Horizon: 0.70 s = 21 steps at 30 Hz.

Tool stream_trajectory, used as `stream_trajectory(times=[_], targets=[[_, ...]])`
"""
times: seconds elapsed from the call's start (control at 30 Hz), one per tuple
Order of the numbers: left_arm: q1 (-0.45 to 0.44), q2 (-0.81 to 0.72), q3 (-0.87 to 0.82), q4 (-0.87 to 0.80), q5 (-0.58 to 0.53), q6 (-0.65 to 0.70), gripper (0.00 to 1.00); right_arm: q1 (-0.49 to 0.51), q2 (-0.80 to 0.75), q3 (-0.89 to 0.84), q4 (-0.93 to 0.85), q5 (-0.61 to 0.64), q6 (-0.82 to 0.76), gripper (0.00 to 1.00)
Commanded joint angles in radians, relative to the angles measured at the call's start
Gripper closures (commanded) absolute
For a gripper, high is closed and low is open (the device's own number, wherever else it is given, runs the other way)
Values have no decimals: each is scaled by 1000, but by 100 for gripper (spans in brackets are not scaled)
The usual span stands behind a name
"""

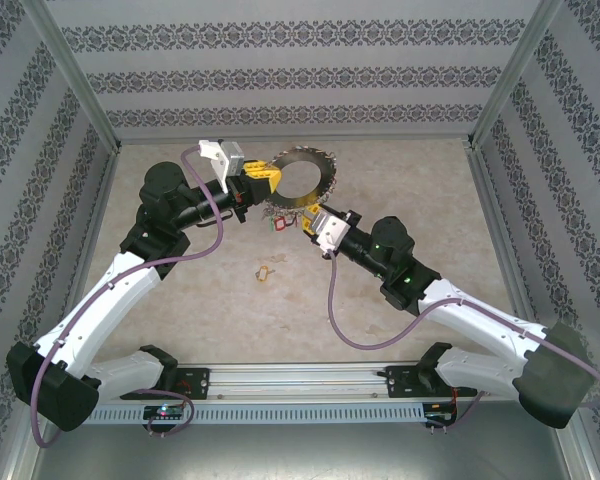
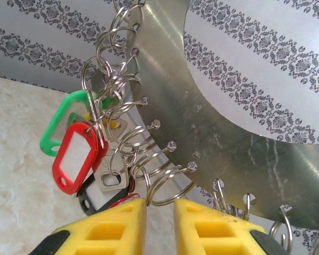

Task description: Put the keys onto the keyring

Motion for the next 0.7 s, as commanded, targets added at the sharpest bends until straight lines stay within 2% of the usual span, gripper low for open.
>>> stream_trajectory(times=[0.0,0.67], targets=[[-18,-30,30,38,11,-21,100,10,5,33,35,20,-8,77],[-22,-30,32,38,12,-22,100,7,-13,20,61,48,26,84]])
